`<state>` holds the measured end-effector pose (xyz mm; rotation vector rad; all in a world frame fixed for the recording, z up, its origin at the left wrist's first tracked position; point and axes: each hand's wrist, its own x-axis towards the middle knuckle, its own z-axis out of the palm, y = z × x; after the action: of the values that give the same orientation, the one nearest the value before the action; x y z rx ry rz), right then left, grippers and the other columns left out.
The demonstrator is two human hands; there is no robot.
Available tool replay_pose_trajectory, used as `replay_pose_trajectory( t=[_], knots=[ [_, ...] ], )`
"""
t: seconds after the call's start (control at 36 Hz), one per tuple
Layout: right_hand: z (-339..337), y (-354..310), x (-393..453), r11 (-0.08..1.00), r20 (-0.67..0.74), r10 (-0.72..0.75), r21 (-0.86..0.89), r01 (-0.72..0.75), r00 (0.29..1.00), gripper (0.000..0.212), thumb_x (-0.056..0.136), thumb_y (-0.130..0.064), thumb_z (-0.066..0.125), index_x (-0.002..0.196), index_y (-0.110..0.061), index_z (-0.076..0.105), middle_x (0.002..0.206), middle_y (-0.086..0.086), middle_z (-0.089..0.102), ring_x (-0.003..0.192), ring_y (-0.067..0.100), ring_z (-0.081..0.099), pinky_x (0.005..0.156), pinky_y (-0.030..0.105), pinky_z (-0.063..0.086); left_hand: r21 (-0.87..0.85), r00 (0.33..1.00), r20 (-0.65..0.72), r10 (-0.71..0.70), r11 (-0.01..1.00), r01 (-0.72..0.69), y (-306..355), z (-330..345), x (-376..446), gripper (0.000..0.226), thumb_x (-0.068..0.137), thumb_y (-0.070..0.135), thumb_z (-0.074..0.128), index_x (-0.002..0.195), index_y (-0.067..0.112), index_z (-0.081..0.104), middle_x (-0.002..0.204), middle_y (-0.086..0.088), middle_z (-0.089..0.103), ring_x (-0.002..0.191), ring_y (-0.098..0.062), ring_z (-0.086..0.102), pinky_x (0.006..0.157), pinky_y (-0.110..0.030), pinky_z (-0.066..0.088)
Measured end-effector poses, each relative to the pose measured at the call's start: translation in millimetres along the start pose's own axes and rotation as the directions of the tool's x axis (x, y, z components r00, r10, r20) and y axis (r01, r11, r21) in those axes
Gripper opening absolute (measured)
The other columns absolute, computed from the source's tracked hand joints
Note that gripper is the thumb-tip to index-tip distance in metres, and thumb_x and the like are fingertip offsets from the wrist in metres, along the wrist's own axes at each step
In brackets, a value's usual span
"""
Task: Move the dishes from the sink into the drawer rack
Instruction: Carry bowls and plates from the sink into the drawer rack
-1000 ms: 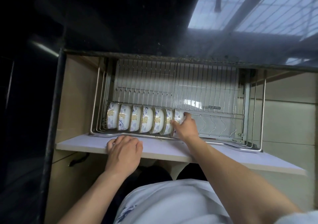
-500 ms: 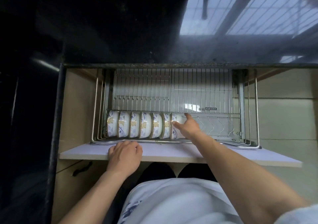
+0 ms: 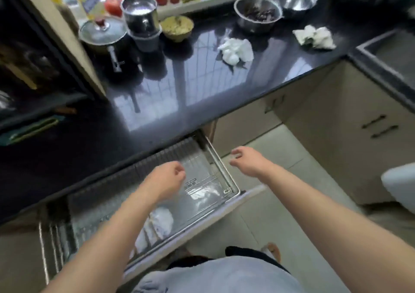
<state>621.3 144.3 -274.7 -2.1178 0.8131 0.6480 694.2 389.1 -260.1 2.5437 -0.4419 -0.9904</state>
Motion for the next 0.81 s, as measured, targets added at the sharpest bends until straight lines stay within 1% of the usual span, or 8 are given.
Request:
replay_pose_trajectory(
  t=[0.06,0.17,0.28,0.39,0.56,0.67,0.75,0.81],
  knots=[
    [-45,11,-23,0.999,-0.071,-0.041,0.022,0.043,0.997,0.048,0.096,-0.029,0.067,0.141,-0.018,0.057,0.139,0.007,0.061,0.121,0.023,0.061,0.101,0.029,0.047,0.056,0.996,-0.012,0.089,0.994,-0.089,59,-14,0,0.022,0.100,0.030,0.050,0.114,0.026,0.067,0.116,0.004,0.069,0.102,-0.022,0.064,0.083,-0.029,0.051],
    [-143,55,-80,0.992,-0.205,-0.127,-0.027,0.124,0.970,0.048,0.098,-0.034,0.063,0.143,-0.019,0.056,0.143,0.004,0.058,0.128,0.023,0.057,0.105,0.029,0.043,0.162,0.950,-0.082,0.302,0.944,-0.286,195,-22,-5,0.025,0.104,0.035,0.052,0.123,0.027,0.065,0.124,0.003,0.066,0.117,-0.024,0.060,0.093,-0.031,0.043],
    [-234,129,-135,0.992,-0.345,-0.125,-0.045,0.116,0.930,0.045,0.098,-0.034,0.062,0.140,-0.020,0.057,0.138,0.002,0.062,0.126,0.022,0.058,0.100,0.024,0.042,0.144,0.857,-0.086,0.509,0.857,-0.494,333,10,-21,0.025,0.104,0.032,0.055,0.123,0.021,0.066,0.113,0.003,0.065,0.101,-0.018,0.058,0.085,-0.028,0.042],
    [-313,227,-193,0.998,-0.481,-0.038,0.029,0.059,0.876,0.044,0.097,-0.032,0.063,0.138,-0.019,0.059,0.139,0.003,0.062,0.125,0.024,0.059,0.102,0.029,0.045,0.114,0.755,-0.058,0.653,0.756,-0.645,459,71,-55,0.010,0.101,0.031,0.060,0.106,0.027,0.068,0.099,0.005,0.070,0.093,-0.017,0.066,0.075,-0.026,0.045],
    [-371,341,-245,0.973,-0.565,0.121,0.230,0.015,0.816,0.037,0.098,-0.029,0.063,0.133,-0.019,0.063,0.130,0.001,0.065,0.104,0.018,0.063,0.081,0.023,0.044,0.164,0.709,0.116,0.695,0.691,-0.704,557,139,-77,0.019,0.101,0.036,0.060,0.114,0.026,0.070,0.106,0.008,0.070,0.095,-0.012,0.063,0.080,-0.023,0.041],
    [-387,408,-257,0.926,-0.593,0.229,0.378,0.016,0.772,0.033,0.096,-0.030,0.064,0.127,-0.020,0.066,0.123,-0.002,0.066,0.105,0.017,0.064,0.085,0.026,0.048,0.168,0.709,0.169,0.685,0.689,-0.706,600,172,-71,0.022,0.101,0.033,0.061,0.117,0.021,0.071,0.109,0.005,0.071,0.102,-0.014,0.065,0.082,-0.022,0.041],
    [-392,451,-253,0.888,-0.578,0.301,0.460,-0.003,0.759,0.021,0.094,-0.029,0.065,0.114,-0.024,0.069,0.117,-0.004,0.068,0.092,0.012,0.061,0.069,0.024,0.046,0.197,0.712,0.225,0.665,0.684,-0.702,628,198,-56,0.020,0.100,0.032,0.062,0.113,0.020,0.072,0.107,0.003,0.073,0.098,-0.017,0.067,0.082,-0.024,0.044],
    [-402,468,-247,0.873,-0.587,0.324,0.487,0.005,0.742,0.013,0.093,-0.029,0.065,0.105,-0.026,0.069,0.110,-0.005,0.069,0.086,0.011,0.059,0.069,0.024,0.044,0.180,0.710,0.247,0.659,0.689,-0.702,647,210,-45,0.015,0.099,0.033,0.062,0.104,0.022,0.071,0.098,0.003,0.073,0.093,-0.018,0.069,0.081,-0.026,0.048]
  ],
)
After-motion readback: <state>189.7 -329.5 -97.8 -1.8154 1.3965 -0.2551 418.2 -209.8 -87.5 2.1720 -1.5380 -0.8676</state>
